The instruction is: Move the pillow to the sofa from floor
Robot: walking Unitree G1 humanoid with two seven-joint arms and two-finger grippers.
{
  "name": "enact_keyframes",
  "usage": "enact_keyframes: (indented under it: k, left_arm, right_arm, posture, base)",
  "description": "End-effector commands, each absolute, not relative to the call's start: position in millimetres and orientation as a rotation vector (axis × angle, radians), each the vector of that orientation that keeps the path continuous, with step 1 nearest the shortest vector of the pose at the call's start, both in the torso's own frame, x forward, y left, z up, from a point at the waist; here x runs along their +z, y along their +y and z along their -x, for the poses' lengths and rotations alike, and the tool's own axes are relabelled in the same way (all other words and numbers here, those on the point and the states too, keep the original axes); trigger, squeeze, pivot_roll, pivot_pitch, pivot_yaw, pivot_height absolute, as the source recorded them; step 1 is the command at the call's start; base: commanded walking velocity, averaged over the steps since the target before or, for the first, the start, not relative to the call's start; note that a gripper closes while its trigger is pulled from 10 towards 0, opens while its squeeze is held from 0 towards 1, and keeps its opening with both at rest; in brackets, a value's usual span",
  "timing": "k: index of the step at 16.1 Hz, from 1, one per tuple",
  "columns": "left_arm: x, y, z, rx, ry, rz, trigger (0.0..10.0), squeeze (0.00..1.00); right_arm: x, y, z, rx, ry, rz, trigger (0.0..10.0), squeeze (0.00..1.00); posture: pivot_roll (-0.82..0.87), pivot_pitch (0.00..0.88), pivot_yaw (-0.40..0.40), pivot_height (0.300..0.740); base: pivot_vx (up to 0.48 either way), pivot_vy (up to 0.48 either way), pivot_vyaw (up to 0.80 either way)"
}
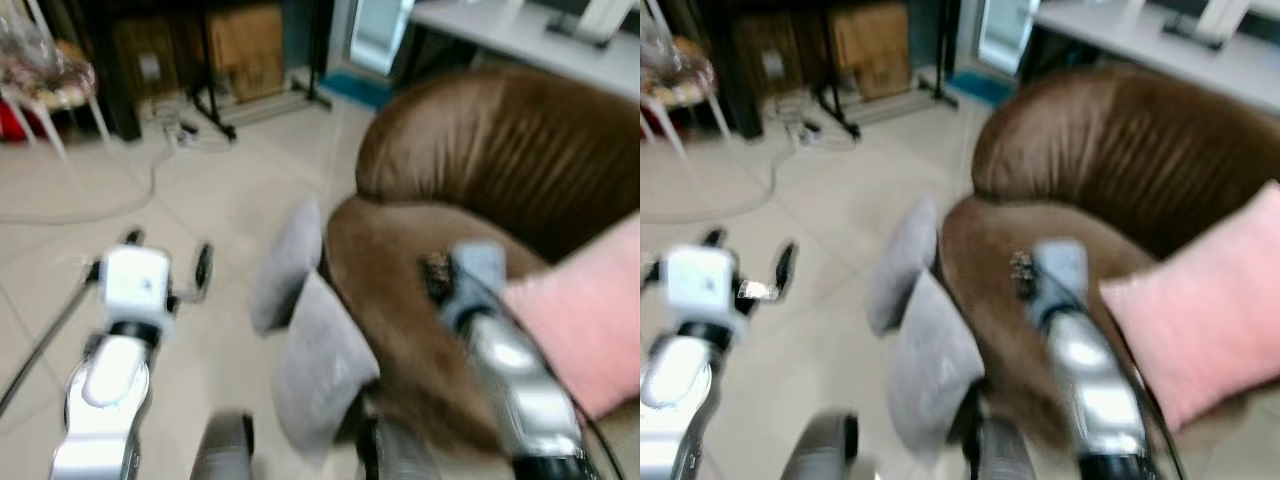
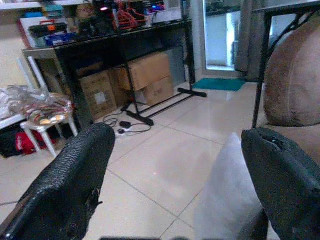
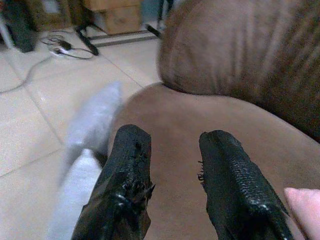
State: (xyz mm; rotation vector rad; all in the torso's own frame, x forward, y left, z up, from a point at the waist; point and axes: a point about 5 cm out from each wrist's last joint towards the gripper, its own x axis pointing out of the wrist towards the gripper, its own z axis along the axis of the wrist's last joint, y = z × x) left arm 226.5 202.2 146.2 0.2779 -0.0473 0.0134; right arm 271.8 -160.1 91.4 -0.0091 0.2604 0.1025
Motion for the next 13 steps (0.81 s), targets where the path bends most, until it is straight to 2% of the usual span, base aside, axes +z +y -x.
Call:
enact_keyframes:
  k: [1,8,13]
  left_arm:
    - [148.3,207.9,-224.9,0.044,-0.058,-0.291,10.0,0.00]
    - [144.0,209.9,-221.2,0.061,-0.045,-0.314,10.0,0.00]
    - [144.7,212.1,-218.3,0.058,-0.044,-0.334,10.0,0.00]
  right_arm:
    - [99.3,-144.7,-275.9,0.172,0.242,-0.037,10.0,0.00]
    - [98.6,-144.6,-272.7,0.188,0.237,-0.078,10.0,0.00]
    - [97.7,-140.8,-270.5,0.198,0.239,-0.087,10.0,0.00]
  posture:
    - [0.14,0.000,-0.096,0.605]
    - [0.15,0.000,-0.108,0.530]
    - [0.16,0.000,-0.090,0.495]
  base:
    - [0.244,0.000,0.00]
    - [0.000,0.000,0.00]
    - [0.000,0.000,0.00]
